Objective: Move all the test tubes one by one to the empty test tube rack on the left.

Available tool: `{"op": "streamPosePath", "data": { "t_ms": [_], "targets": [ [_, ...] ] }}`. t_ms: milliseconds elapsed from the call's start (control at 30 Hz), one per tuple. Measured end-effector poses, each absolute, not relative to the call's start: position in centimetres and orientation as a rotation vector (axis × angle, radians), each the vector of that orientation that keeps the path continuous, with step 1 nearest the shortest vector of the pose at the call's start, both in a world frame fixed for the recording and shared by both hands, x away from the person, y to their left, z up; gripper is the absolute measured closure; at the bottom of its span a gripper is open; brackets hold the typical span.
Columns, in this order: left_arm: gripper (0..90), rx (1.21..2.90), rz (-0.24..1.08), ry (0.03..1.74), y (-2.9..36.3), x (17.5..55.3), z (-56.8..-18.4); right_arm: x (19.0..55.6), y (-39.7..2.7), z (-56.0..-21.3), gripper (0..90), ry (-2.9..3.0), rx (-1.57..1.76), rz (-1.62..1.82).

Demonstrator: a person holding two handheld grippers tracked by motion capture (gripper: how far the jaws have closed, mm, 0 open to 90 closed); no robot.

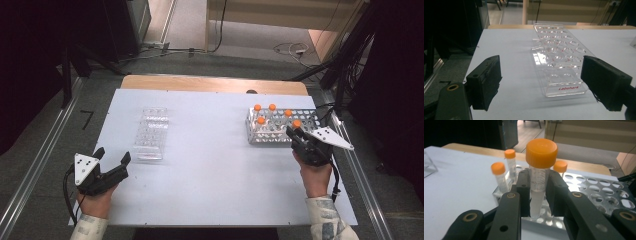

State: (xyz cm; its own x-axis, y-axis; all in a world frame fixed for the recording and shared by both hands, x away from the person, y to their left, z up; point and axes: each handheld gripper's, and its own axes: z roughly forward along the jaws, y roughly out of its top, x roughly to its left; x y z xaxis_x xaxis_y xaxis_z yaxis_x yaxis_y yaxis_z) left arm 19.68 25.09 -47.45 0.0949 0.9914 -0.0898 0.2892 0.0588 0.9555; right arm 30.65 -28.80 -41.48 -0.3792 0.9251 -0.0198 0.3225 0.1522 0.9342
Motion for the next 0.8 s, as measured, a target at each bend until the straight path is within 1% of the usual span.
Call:
{"op": "streamPosePath", "data": {
  "t_ms": [200, 400, 733, 800],
  "targets": [
    [16.6, 1.411, 0.926, 1.340, 24.4, 19.4, -47.0, 29.2, -28.1, -41.8, 72.2, 1.852, 1.161, 1.252],
    [16.5, 1.434, 0.900, 1.287, 23.2, 19.4, -46.5, 27.9, -25.9, -42.5, 72.1, 1.943, 1.100, 1.276],
    [16.5, 1.480, 0.831, 1.208, 20.8, 20.0, -45.8, 27.5, -22.7, -43.2, 72.1, 2.042, 1.039, 1.310],
    [16.5, 1.494, 0.813, 1.191, 20.1, 20.3, -45.6, 27.6, -21.5, -43.5, 72.1, 2.070, 1.021, 1.315]
  ]
}}
